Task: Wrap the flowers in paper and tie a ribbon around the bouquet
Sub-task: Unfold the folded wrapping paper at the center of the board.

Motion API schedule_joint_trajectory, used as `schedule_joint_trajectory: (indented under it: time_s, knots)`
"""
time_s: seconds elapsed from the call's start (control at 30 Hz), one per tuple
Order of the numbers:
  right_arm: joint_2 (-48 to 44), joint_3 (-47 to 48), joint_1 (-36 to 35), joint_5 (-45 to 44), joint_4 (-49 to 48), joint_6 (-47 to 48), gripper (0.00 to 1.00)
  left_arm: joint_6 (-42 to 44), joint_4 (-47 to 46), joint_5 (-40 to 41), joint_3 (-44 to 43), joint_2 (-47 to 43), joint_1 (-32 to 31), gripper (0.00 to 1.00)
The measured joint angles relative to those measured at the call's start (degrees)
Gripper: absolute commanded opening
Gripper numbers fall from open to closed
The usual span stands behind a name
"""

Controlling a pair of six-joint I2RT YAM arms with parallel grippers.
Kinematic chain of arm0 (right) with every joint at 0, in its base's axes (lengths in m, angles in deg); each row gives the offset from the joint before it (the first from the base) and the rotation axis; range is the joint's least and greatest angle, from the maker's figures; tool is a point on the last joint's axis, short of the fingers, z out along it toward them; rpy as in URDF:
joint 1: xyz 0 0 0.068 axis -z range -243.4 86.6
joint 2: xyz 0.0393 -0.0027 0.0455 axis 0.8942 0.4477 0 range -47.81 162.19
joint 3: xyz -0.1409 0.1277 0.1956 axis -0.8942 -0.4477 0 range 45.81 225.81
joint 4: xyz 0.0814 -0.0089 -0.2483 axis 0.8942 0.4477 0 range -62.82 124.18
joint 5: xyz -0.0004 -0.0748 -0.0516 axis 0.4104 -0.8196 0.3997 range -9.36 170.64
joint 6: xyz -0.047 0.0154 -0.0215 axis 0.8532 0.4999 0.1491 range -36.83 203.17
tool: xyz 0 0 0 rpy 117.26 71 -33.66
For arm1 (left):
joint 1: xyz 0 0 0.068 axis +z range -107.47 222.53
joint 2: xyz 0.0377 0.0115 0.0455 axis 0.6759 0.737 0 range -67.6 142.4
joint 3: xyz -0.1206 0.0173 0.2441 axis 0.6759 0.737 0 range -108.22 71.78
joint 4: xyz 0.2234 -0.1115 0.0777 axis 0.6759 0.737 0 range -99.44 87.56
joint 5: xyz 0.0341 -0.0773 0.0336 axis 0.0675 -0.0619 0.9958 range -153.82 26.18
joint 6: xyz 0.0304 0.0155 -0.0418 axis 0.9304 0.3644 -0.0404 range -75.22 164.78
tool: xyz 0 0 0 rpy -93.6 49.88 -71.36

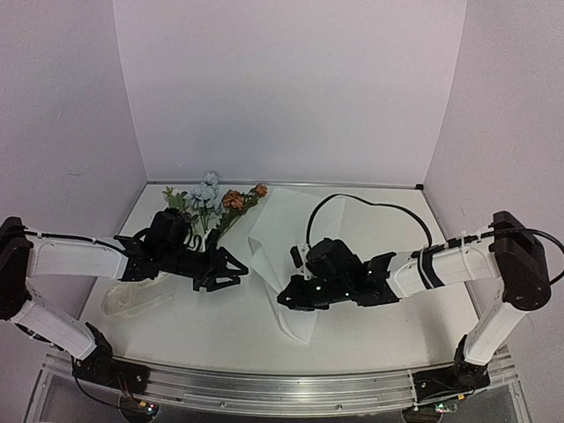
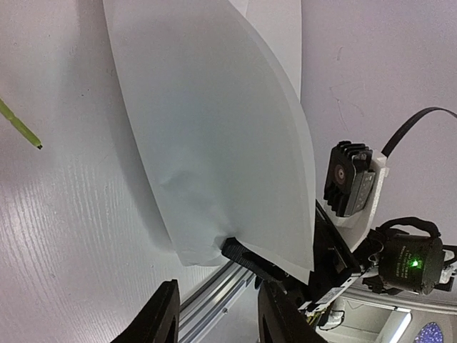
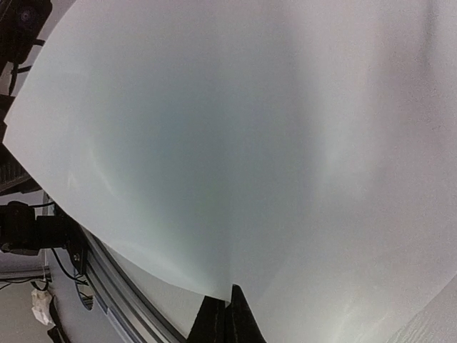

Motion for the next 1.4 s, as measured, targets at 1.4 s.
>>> schedule_joint_trajectory:
  time_s: [1.4]
  knots:
    - [8.27, 13.77, 2.27, 3.26, -5.73, -21.27, 0.0, 19.02, 10.49, 24.61, -0.35, -1.01, -13.4, 0.34]
